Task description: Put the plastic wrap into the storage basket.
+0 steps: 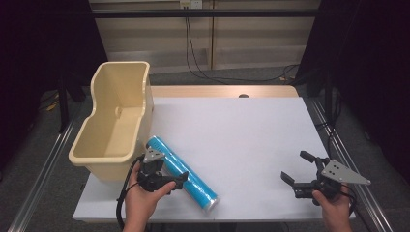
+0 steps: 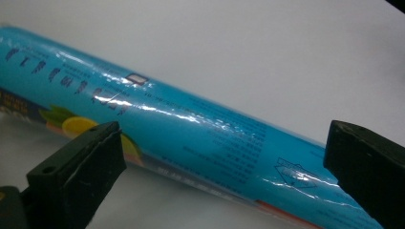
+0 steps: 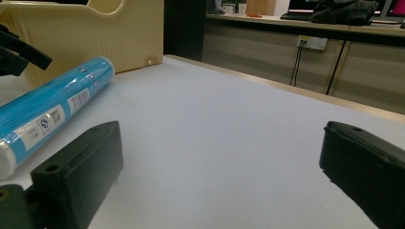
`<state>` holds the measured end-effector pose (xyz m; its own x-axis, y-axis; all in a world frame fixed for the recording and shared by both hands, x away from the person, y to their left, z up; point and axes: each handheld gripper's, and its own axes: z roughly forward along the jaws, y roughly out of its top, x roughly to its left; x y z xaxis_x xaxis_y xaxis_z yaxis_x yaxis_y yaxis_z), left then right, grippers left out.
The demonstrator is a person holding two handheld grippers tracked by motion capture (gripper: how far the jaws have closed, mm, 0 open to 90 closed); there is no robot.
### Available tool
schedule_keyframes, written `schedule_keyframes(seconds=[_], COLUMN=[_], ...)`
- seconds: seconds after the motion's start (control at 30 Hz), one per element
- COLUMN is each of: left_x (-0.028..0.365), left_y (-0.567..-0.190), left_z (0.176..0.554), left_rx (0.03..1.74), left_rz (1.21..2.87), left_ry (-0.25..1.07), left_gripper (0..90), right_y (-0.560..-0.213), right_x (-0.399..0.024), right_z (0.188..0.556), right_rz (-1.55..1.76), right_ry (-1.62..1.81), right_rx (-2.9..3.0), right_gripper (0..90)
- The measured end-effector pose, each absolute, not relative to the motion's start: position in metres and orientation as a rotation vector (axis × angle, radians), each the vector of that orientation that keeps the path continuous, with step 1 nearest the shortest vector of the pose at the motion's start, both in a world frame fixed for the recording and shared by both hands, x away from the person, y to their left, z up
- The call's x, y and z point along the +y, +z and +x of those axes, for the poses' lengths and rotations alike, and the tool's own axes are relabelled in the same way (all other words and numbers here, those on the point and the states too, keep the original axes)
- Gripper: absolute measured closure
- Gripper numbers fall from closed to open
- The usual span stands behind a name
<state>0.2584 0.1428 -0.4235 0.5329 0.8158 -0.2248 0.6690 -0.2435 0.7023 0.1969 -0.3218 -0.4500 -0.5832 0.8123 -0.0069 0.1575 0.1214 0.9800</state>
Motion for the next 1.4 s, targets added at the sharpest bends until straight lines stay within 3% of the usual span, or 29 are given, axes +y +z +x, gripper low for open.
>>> schedule_keyframes(seconds=[0.57,1.03,1.13,1.4], left_x=[0.135,0.122,0.120,0.112], left_y=[-0.433,-0.439,-0.443,-0.443], left_z=[0.281,0.290,0.293,0.300], left_rx=[1.457,1.597,1.651,1.707], left_rz=[2.013,1.915,1.853,1.852], left_ry=[0.149,0.098,0.032,0.003], left_gripper=[0.0,0.0,0.0,0.0], right_y=[-0.450,-0.450,-0.450,-0.450], right_x=[-0.320,-0.322,-0.324,-0.322], right_z=[0.198,0.198,0.198,0.199], right_rz=[0.946,0.954,0.956,0.951], right_ry=[1.494,1.480,1.478,1.475], right_rx=[1.848,1.838,1.831,1.837], right_gripper=[1.0,1.1,1.1,1.2])
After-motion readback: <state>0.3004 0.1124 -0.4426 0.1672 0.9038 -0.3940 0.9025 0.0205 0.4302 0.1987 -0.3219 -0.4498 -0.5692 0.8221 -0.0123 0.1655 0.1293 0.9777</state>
